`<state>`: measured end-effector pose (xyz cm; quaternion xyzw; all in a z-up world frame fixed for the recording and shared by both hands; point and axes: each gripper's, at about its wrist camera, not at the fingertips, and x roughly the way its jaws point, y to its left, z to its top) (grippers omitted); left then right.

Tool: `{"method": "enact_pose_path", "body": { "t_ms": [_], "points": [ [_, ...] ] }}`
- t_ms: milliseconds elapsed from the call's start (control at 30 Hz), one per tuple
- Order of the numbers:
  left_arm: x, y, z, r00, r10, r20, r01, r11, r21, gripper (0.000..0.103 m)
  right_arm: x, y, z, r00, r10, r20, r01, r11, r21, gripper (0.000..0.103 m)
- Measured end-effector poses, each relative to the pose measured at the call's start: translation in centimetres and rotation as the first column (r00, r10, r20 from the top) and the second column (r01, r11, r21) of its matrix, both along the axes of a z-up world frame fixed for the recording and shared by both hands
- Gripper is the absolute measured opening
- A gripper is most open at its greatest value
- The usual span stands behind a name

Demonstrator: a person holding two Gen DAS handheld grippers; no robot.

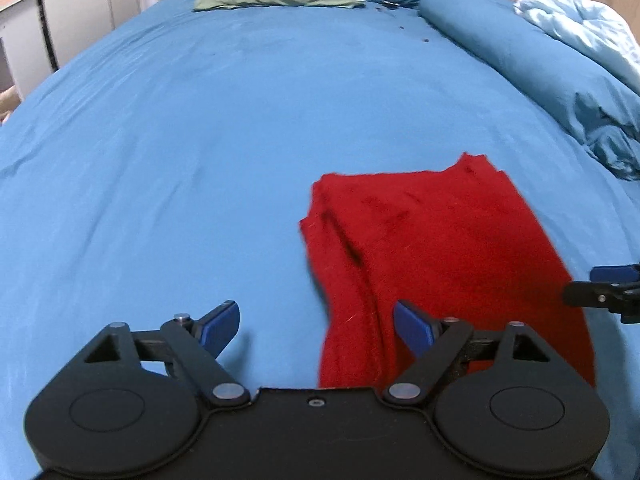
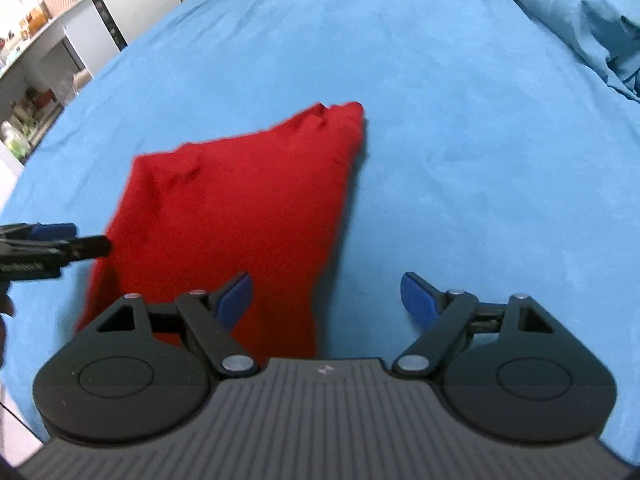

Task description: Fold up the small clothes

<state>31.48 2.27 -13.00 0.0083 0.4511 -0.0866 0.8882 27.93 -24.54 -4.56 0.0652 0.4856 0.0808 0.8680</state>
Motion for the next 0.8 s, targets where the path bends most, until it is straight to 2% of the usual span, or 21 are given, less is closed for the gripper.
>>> {"method": "enact_pose_path", "body": {
  "t_ms": [200,333,433,567,667,733,800],
  "points": [
    [-0.7,0.0,-3.6,0.998,0.009,0.068,-0.008,1.0,-0.012,0.089,-0.6,-1.0,-3.4,0.999,-0.002,0.044,0.002,1.0,-0.001,0.098],
    [-1.2,0.1,-4.1,0.992,0.006,0.127,-0.005,1.0,-0.012,0.091,-1.1,-1.6,-4.2,0.995,0.005,0.097,-0.007,1.0,0.016,0.101],
    [-1.4,0.0,-3.6,0.986,-0.005,0.165,0.003,1.0,0.012,0.091,-1.7,-1.3,-3.5,0.99,0.022,0.137,-0.023,1.0,0.006,0.101],
    [-2.9,-0.5,-0.7,0.972,0.0,0.233,-0.016,0.998,0.067,0.087,-3.9,-0.9,0.1,0.97,0.018,0.241,-0.015,1.0,-0.016,0.101],
    [-5.4,-0.8,3.5,0.958,0.032,0.285,-0.047,0.998,0.047,0.088,-6.6,-0.5,4.5,0.953,-0.015,0.301,0.027,0.999,-0.036,0.102],
    [-7.6,-1.2,6.6,0.949,0.037,0.314,-0.053,0.998,0.04,0.091,-8.8,-0.4,7.7,0.94,-0.038,0.338,0.052,0.998,-0.031,0.103],
    [-9.9,-1.6,9.7,0.939,0.043,0.341,-0.061,0.997,0.042,0.103,-11.4,-0.3,11.2,0.929,-0.058,0.367,0.071,0.997,-0.021,0.103]
  ]
}}
